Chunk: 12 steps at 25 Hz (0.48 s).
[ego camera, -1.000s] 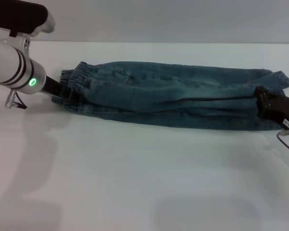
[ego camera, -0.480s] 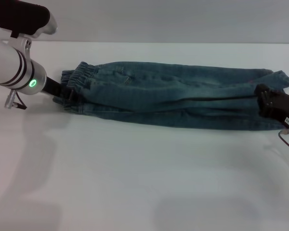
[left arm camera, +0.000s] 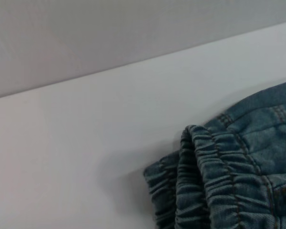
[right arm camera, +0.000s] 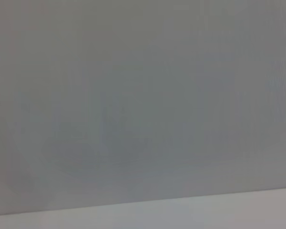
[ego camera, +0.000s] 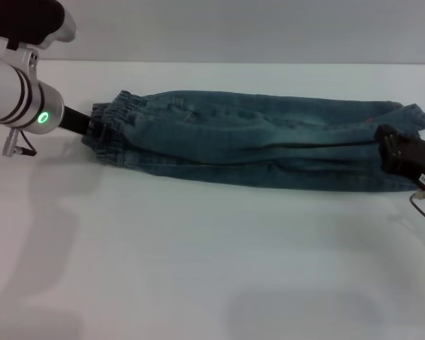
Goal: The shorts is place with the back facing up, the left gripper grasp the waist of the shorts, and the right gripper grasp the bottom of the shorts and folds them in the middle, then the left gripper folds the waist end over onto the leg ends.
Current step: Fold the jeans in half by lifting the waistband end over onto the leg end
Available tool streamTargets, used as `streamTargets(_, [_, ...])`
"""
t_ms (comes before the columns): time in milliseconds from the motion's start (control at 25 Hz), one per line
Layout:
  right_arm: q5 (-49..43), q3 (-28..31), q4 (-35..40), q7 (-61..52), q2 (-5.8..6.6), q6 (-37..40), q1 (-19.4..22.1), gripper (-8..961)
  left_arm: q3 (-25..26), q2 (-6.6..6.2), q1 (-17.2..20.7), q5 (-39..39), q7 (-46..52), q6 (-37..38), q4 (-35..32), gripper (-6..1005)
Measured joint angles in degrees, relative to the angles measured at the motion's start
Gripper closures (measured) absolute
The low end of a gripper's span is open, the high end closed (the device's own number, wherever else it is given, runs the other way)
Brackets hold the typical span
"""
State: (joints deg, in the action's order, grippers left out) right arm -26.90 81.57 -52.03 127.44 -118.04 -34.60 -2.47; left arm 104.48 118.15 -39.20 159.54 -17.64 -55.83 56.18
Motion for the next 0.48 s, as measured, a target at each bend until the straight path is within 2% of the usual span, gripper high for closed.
streamTargets(40, [0.0, 0.04, -0.02, 0.0, -0.03, -0.27, 0.11, 954, -0.18, -0.02, 0.29, -0.44, 0.0, 0.03, 0.23, 473])
streamTargets(360, [0.0, 0.11, -0.13, 0.0, -0.16, -1.64, 0.78, 954, -0.41, -0.17, 0.79, -1.09, -0.04, -0.11, -0.01, 854])
streamTargets(480, [0.0, 0.16, -0.12, 0.0, -0.17, -1.76, 0.92, 954, -0.42, -0.19, 0.84, -1.09, -0.03, -0.24, 0.02, 923])
